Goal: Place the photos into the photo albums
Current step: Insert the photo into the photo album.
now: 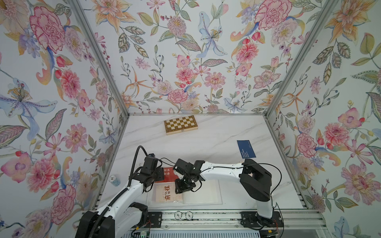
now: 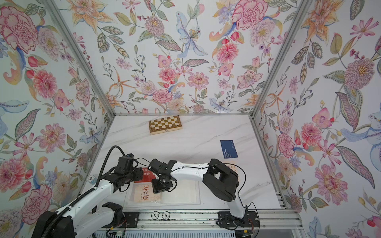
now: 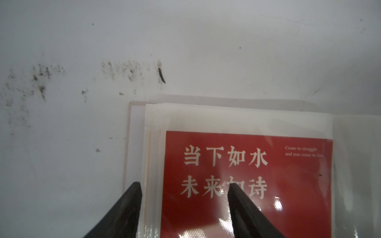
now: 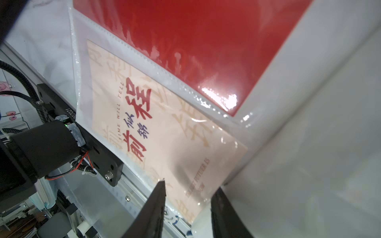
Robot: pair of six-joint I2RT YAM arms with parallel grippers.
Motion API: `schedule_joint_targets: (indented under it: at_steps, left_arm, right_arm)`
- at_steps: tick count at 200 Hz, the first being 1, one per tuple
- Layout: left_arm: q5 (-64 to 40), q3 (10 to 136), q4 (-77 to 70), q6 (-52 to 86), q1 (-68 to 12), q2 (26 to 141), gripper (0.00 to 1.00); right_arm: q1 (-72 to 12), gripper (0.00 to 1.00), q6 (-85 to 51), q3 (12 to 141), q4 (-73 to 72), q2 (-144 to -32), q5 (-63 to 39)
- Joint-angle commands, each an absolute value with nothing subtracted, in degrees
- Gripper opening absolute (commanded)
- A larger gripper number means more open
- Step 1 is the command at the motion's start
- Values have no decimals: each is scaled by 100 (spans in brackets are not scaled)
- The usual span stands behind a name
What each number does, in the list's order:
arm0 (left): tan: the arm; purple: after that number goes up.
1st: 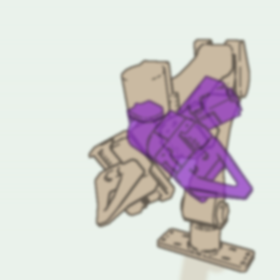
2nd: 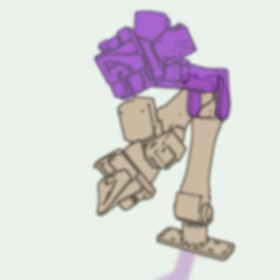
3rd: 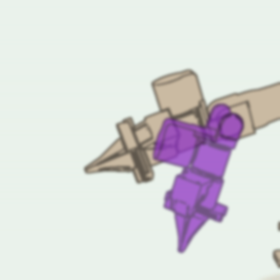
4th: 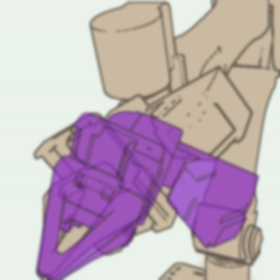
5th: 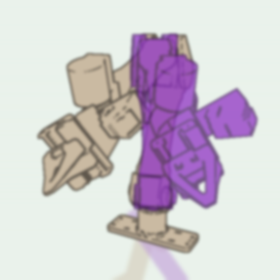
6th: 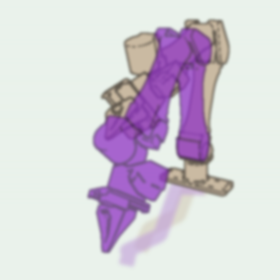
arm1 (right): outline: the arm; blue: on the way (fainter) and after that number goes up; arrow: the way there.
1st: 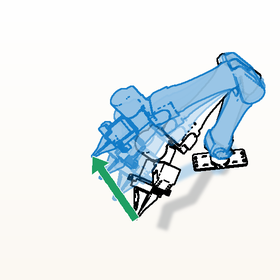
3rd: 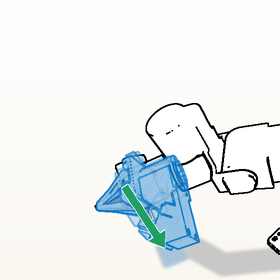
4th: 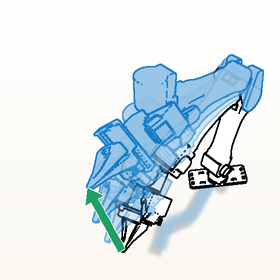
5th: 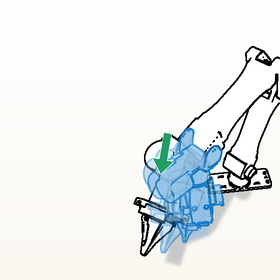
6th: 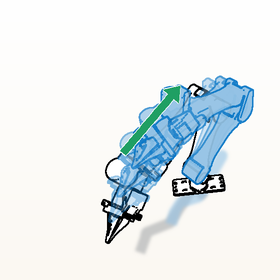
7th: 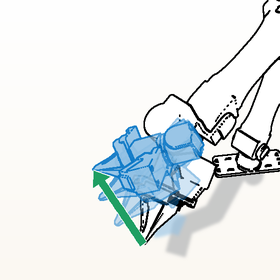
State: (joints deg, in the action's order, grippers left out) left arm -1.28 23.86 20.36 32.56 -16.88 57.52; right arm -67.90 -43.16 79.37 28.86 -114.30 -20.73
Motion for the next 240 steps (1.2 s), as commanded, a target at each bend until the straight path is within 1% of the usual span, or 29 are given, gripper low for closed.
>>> schedule_joint_targets:
  at_steps: [1,37,82,130,161,201,240]
  left_arm:
    - [-190,2355,2061,3325,-1670,5678,65]
    - [-187,2355,2069,3315,-1674,5677,65]
    - [-210,2388,2076,3268,-1670,5642,65]
    - [-149,2683,2231,3076,-1727,5549,65]
    - [-34,2977,2241,3059,-2062,5709,64]
    - [217,3478,2120,3197,-2813,6157,64]
    - [326,4141,1932,3317,-3455,6745,63]
  right_arm:
    - [-6833,37,-4166,8095,2798,-11590,-2290]
    - [-6805,37,-4174,8009,2669,-11610,-2382]
    - [-6770,39,-4192,7705,2582,-11340,-2321]
    - [-6713,43,-4234,7061,2549,-10641,-2065]
    - [-6550,43,-4236,6702,2549,-10061,-1784]
    - [-5985,43,-4202,6048,2549,-9234,-1392]
    - [-4921,43,-4071,5295,2577,-8162,-1078]
